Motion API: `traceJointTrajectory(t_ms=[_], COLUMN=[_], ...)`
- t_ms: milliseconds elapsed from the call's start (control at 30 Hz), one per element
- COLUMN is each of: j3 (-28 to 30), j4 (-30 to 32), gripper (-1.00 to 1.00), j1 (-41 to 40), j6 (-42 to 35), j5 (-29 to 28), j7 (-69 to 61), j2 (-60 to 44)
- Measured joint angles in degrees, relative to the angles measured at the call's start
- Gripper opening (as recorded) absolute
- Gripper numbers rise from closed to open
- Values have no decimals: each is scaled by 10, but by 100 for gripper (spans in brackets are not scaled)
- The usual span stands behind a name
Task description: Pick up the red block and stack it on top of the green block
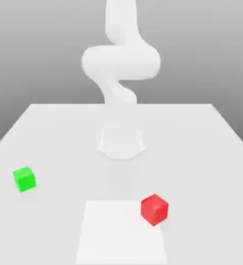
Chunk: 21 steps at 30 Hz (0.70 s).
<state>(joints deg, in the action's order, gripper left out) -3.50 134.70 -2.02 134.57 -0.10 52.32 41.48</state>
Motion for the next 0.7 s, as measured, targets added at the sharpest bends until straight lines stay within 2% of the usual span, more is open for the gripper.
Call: traceJointTrajectory(t_ms=[400,700], j3=[-149,-208], j4=[142,247], gripper=[0,0], j1=[-83,-96], j6=[136,237], j5=[-10,3], j7=[320,543], j2=[-217,-374])
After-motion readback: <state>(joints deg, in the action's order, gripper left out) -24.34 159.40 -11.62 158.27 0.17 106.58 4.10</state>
